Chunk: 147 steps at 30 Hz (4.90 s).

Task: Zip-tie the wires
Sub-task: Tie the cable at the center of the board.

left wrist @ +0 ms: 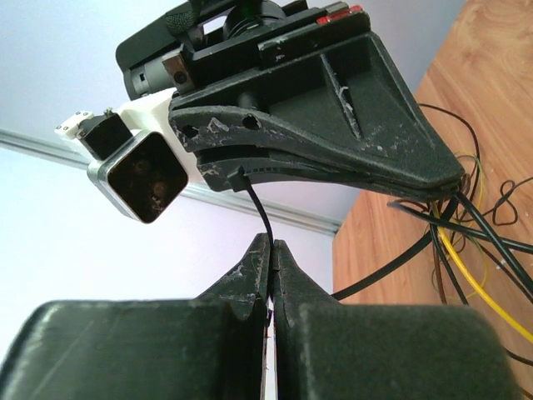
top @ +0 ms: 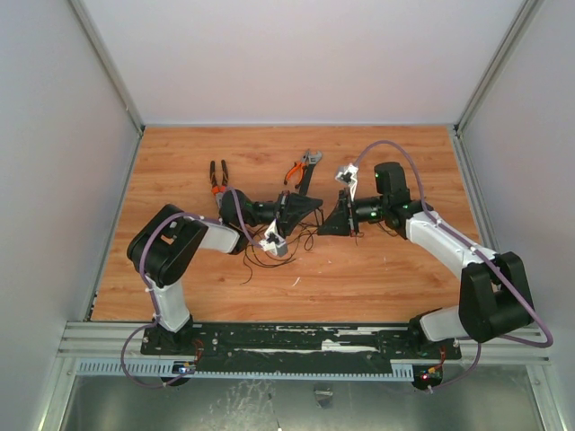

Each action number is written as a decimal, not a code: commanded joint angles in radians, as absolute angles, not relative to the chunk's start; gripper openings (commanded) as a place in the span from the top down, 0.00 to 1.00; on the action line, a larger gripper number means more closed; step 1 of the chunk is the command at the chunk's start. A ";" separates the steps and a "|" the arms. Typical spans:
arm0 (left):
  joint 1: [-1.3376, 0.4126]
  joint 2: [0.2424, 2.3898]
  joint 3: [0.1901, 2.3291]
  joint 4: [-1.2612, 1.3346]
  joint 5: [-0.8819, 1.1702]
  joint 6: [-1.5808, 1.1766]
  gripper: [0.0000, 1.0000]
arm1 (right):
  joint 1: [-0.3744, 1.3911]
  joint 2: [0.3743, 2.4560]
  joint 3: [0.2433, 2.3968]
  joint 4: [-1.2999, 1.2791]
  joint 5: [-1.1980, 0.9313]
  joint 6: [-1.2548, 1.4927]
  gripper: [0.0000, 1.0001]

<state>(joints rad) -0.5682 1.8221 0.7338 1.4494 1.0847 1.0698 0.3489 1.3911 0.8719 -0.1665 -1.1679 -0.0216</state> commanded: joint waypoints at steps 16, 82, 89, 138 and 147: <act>-0.563 1.824 0.747 1.539 1.052 1.028 1.00 | 0.384 1.305 0.850 -0.104 -1.182 0.036 0.99; -0.613 1.846 0.723 1.418 0.997 1.204 1.00 | 0.324 1.413 1.000 -0.293 -1.171 0.028 1.00; -0.618 1.837 0.719 1.380 0.989 1.253 1.00 | 0.319 1.436 1.023 -0.294 -1.161 0.044 1.00; -0.641 1.899 0.726 1.455 0.972 1.141 1.00 | 0.268 1.459 1.035 -0.309 -1.079 0.061 0.92; -0.642 1.899 0.726 1.500 0.965 1.078 1.00 | 0.274 1.454 1.000 -0.291 -1.045 0.056 0.81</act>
<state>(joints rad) -0.6296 1.8881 0.7273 1.4353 0.9394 1.1076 0.2787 1.4845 1.0199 -0.3428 -1.0836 0.0669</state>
